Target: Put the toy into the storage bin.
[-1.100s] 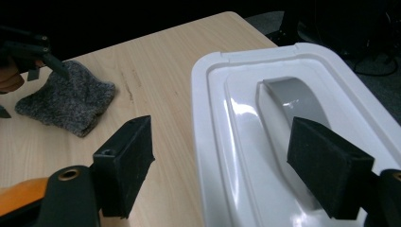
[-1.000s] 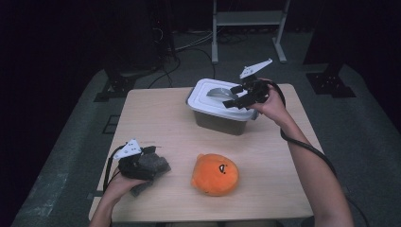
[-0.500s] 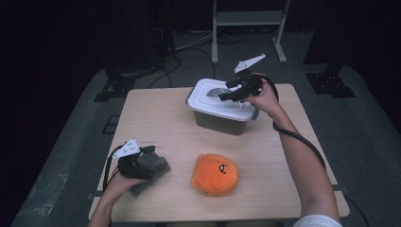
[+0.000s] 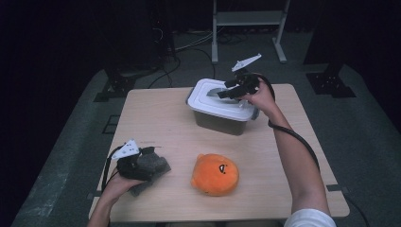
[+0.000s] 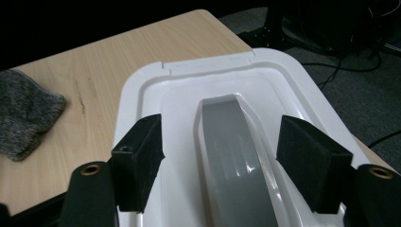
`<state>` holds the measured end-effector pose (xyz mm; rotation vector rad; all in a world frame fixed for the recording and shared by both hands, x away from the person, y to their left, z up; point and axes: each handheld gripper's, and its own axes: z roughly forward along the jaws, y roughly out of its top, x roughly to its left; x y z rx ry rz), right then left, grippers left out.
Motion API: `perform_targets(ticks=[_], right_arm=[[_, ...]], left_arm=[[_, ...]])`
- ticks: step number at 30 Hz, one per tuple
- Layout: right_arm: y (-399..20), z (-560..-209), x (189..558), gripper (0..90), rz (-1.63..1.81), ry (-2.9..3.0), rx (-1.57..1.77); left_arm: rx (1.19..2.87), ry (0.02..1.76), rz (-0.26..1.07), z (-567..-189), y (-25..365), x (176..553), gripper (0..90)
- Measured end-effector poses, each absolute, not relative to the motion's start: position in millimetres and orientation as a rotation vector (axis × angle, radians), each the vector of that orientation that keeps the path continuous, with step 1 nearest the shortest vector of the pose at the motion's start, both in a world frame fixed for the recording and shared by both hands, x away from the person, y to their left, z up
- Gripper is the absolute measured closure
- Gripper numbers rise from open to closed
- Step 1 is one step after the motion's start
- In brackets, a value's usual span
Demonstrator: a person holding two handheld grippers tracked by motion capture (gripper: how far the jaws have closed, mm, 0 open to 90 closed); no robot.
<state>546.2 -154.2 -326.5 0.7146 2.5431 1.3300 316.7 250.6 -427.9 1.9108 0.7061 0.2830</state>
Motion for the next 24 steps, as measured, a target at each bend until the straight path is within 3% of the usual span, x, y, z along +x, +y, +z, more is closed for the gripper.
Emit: perform_targets(ticks=[12,24], right_arm=[[-153.1,-340.2,550.8,54.0,1.326,2.523,0.784],[-152.5,-339.6,546.3,62.0,1.342,2.557,0.772]], left_arm=[[1.917,0.706,0.282,-428.4,251.8,315.7,9.1],[1.932,0.699,0.278,-428.9,250.2,314.9,9.1]])
